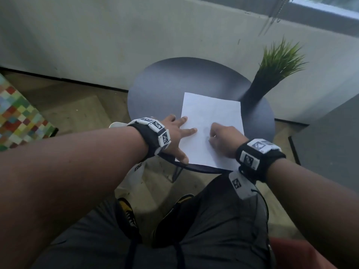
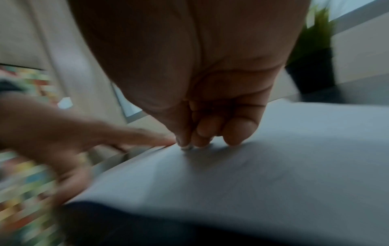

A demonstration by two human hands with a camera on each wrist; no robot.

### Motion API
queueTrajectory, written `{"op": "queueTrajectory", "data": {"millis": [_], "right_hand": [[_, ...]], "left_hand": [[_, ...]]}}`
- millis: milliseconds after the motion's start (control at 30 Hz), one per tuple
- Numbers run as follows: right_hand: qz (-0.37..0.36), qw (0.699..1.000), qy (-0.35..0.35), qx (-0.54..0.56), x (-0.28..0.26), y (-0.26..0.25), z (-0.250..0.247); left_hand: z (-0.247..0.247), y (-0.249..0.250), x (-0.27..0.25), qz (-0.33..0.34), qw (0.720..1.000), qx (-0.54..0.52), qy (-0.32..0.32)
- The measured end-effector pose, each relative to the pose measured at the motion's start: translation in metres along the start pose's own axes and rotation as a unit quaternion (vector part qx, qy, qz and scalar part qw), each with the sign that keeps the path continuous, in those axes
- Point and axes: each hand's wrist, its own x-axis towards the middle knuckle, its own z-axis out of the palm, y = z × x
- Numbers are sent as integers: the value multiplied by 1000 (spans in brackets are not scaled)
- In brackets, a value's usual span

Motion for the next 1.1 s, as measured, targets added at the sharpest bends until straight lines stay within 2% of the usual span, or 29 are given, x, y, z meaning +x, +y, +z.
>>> {"op": "queueTrajectory", "data": {"millis": [100, 133, 167, 300, 433, 467, 633, 733, 833, 933, 1033, 1100], "right_hand": [[-148, 986, -61, -58, -36, -32, 17], [-178, 979, -74, -63, -43, -34, 20], [-180, 979, -77, -61, -43, -31, 18], [-74, 996, -11, -48, -25, -8, 5], [-174, 981, -59, -58, -41, -36, 25], [-175, 981, -62, -47, -42, -35, 26], [-6, 1000, 2, 14, -6, 15, 0], [34, 999, 13, 34, 2, 28, -1], [40, 998, 15, 52, -4, 28, 0], [14, 998, -9, 56, -13, 32, -1], [-11, 998, -61, 25, -19, 33, -3], [-24, 997, -75, 10, -22, 31, -6]], "left_hand": [[-1, 2, -2, 1, 1000, -2, -4], [-1, 2, -1, 0, 1000, 0, -6], [-1, 2, -1, -3, 1000, 0, -7], [1, 1, 1, -9, 1000, -7, -15], [5, -2, 6, -17, 1000, -8, -15], [6, -2, 7, -18, 1000, -8, -16], [11, -2, 6, -17, 999, -25, -14], [13, -2, 3, -12, 999, -38, -16], [7, -9, -2, -16, 996, -81, 32], [3, -22, -1, -45, 990, -106, 86], [10, -28, 5, -82, 988, -106, 82], [16, -26, 8, -84, 990, -94, 65]]}}
